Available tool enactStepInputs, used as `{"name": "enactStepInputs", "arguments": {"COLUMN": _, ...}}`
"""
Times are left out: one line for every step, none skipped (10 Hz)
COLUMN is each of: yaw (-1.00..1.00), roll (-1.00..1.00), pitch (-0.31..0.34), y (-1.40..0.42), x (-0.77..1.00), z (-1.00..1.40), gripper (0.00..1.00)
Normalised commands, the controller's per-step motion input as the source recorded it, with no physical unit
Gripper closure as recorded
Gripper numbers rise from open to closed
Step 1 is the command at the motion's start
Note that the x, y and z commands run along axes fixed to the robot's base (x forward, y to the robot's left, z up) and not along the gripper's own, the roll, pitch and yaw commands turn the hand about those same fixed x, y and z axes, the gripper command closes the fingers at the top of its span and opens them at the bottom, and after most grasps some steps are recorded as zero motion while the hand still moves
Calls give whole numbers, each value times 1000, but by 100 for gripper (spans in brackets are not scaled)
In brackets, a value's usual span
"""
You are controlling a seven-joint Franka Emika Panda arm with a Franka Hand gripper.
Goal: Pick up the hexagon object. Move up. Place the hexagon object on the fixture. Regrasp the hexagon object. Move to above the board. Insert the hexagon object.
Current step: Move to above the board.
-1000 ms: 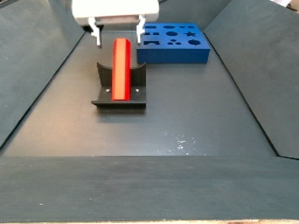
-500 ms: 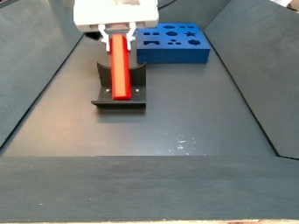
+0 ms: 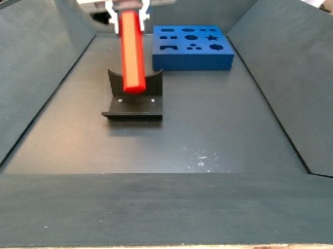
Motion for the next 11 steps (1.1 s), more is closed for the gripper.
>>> {"name": "enactStepInputs", "arguments": {"yaw": 127, "roll": -55, "pitch": 139, "y": 21, "x": -34, "z": 1000, "gripper": 100}}
{"name": "enactStepInputs", "arguments": {"yaw": 135, "roll": -48, "pitch": 124, "y": 19, "x": -32, "z": 1000, "gripper": 100}}
{"name": "enactStepInputs", "arguments": {"yaw": 136, "roll": -44, "pitch": 94, "y": 14, "x": -22, "z": 1000, "gripper": 100}}
{"name": "enactStepInputs", "arguments": {"yaw": 130, "roll": -42, "pitch": 77, "y": 8, "x": -15, "z": 1000, "gripper": 100}}
{"name": "enactStepInputs", "arguments": {"yaw": 115, "roll": -35, "pitch": 60, "y": 1, "x": -6, "z": 1000, "gripper": 100}}
{"name": "enactStepInputs", "arguments": {"yaw": 107, "roll": -39, "pitch": 56, "y": -4, "x": -1, "z": 913, "gripper": 100}}
{"name": "enactStepInputs", "arguments": {"yaw": 90, "roll": -39, "pitch": 55, "y": -8, "x": 8, "z": 696, "gripper": 100}}
{"name": "enactStepInputs", "arguments": {"yaw": 76, "roll": -41, "pitch": 58, "y": -10, "x": 15, "z": 532, "gripper": 100}}
{"name": "enactStepInputs", "arguments": {"yaw": 65, "roll": -41, "pitch": 71, "y": -14, "x": 14, "z": 321, "gripper": 100}}
{"name": "enactStepInputs", "arguments": {"yaw": 60, "roll": -44, "pitch": 75, "y": -17, "x": 18, "z": 214, "gripper": 100}}
{"name": "enactStepInputs", "arguments": {"yaw": -18, "roll": -1000, "pitch": -70, "y": -1000, "x": -578, "z": 330, "gripper": 100}}
